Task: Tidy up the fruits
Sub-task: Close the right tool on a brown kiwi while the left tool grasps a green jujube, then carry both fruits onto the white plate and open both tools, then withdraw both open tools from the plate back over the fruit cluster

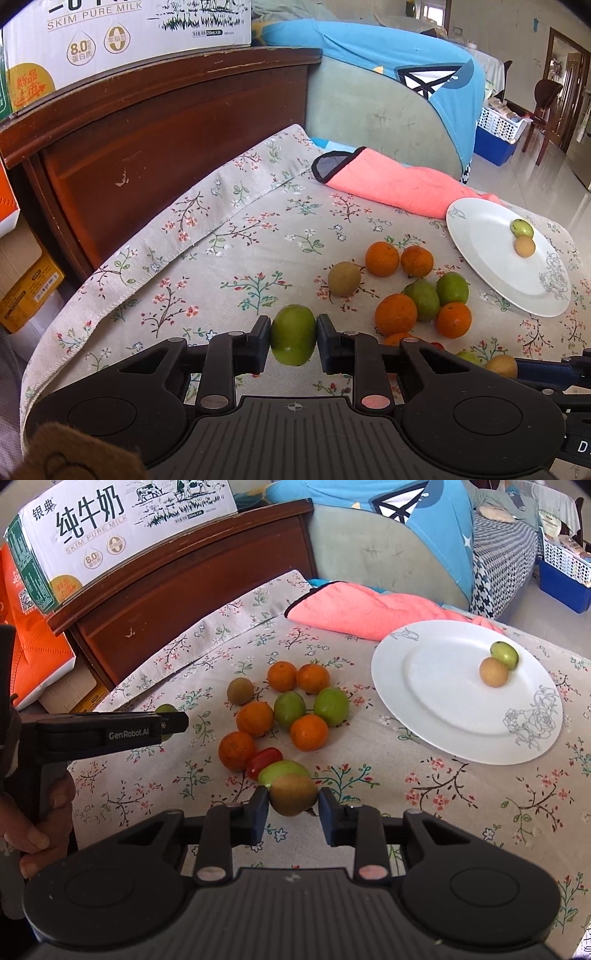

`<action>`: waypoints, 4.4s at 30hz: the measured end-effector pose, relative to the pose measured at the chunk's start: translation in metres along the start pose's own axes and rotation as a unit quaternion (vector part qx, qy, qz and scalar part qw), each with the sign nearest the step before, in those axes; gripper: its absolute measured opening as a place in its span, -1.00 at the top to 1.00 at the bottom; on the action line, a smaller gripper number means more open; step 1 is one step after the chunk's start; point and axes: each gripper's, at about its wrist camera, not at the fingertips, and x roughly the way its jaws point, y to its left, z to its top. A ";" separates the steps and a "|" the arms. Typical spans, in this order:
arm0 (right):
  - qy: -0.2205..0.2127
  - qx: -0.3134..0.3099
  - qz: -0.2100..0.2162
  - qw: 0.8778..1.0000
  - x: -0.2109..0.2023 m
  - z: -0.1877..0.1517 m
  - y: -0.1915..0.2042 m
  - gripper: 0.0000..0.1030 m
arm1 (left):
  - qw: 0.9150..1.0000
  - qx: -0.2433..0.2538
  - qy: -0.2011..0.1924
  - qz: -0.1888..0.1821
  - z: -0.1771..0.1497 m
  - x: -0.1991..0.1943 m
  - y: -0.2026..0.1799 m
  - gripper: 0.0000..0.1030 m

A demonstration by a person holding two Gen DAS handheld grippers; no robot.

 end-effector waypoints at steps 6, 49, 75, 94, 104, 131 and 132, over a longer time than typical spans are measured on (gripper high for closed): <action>-0.020 0.011 -0.002 1.000 -0.010 0.006 -0.005 0.42 | 1.000 0.009 -0.018 -0.017 0.005 -0.008 -0.017 0.53; -0.048 0.202 -0.056 0.977 -0.031 0.072 -0.138 0.42 | 0.983 0.080 -0.031 -0.164 0.066 0.017 -0.127 0.53; -0.020 0.294 -0.063 0.954 -0.006 0.069 -0.167 0.37 | 0.979 0.097 0.001 -0.182 0.066 0.050 -0.153 0.30; -0.030 0.256 -0.035 0.966 -0.013 0.067 -0.145 0.25 | 0.989 0.073 -0.021 -0.129 0.080 0.018 -0.112 -0.45; -0.032 0.186 -0.027 0.982 -0.014 0.067 -0.110 0.14 | 0.994 0.031 -0.023 -0.099 0.076 0.001 -0.067 -0.52; 0.022 0.011 0.017 1.000 0.012 0.015 -0.015 0.07 | 0.998 -0.020 0.035 -0.043 0.024 -0.002 -0.015 -0.53; 0.022 0.002 0.017 1.000 0.013 0.013 -0.012 0.05 | 0.998 -0.021 0.036 -0.042 0.023 -0.001 -0.014 -0.52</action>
